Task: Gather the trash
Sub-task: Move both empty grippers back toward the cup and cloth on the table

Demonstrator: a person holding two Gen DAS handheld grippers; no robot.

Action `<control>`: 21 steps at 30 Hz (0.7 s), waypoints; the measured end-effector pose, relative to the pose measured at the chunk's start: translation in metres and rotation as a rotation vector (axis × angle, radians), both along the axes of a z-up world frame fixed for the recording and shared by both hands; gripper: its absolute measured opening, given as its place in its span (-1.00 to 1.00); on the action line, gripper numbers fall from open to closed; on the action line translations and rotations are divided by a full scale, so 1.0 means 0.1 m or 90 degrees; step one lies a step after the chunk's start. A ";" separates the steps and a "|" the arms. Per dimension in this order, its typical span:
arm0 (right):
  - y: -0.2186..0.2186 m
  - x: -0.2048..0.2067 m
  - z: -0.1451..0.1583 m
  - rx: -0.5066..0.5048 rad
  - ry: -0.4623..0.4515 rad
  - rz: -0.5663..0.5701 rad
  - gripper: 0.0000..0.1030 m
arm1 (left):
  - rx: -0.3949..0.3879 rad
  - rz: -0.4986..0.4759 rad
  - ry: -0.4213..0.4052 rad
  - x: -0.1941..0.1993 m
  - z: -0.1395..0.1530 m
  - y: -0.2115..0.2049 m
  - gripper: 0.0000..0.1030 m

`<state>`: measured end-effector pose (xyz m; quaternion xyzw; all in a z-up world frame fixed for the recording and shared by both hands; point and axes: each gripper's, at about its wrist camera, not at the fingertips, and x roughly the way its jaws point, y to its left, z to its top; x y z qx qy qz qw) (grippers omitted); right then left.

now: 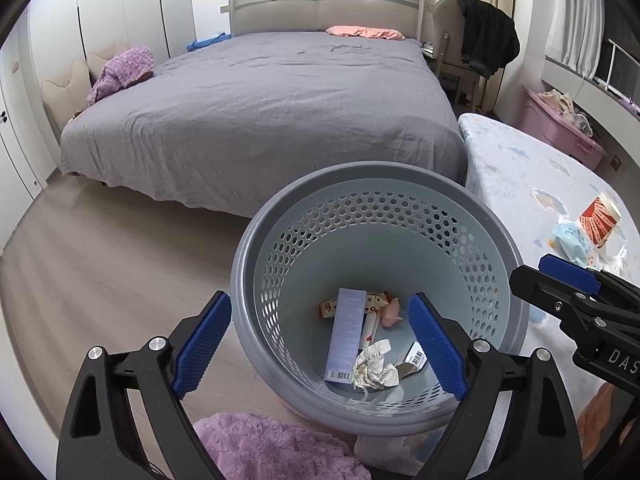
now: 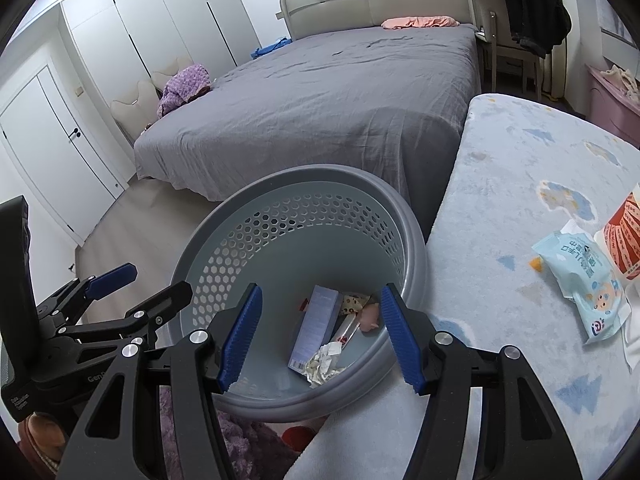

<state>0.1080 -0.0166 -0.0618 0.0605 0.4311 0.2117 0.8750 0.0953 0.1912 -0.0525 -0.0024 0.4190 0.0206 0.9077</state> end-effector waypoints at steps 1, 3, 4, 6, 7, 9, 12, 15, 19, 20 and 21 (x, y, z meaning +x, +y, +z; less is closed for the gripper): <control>-0.01 -0.01 0.01 0.002 0.000 -0.001 0.15 | 0.001 0.001 0.000 -0.01 0.01 -0.01 0.75; -0.04 -0.03 0.02 0.006 -0.003 -0.004 0.15 | 0.003 0.001 -0.002 -0.02 0.03 -0.02 0.77; -0.05 -0.04 0.03 0.006 -0.003 -0.005 0.15 | 0.004 0.001 -0.002 -0.03 0.04 -0.03 0.79; -0.08 -0.06 0.03 0.009 -0.004 -0.007 0.15 | 0.005 0.000 -0.002 -0.05 0.06 -0.05 0.81; -0.11 -0.08 0.04 0.010 -0.004 -0.009 0.16 | 0.005 0.000 -0.002 -0.06 0.06 -0.06 0.81; -0.16 -0.11 0.05 0.011 -0.005 -0.014 0.23 | 0.004 -0.001 -0.003 -0.07 0.07 -0.08 0.81; -0.25 -0.17 0.06 0.013 -0.005 -0.023 0.26 | 0.004 -0.006 -0.002 -0.11 0.08 -0.16 0.81; -0.36 -0.24 0.05 0.009 -0.005 -0.038 0.27 | 0.002 -0.016 -0.003 -0.15 0.10 -0.26 0.81; -0.56 -0.37 0.04 0.001 -0.005 -0.065 0.29 | -0.002 -0.031 -0.006 -0.20 0.13 -0.40 0.82; -0.61 -0.40 0.03 0.001 -0.004 -0.071 0.29 | -0.005 -0.036 -0.007 -0.21 0.14 -0.45 0.82; -0.66 -0.42 0.03 0.000 -0.002 -0.077 0.29 | -0.006 -0.039 -0.008 -0.22 0.14 -0.49 0.82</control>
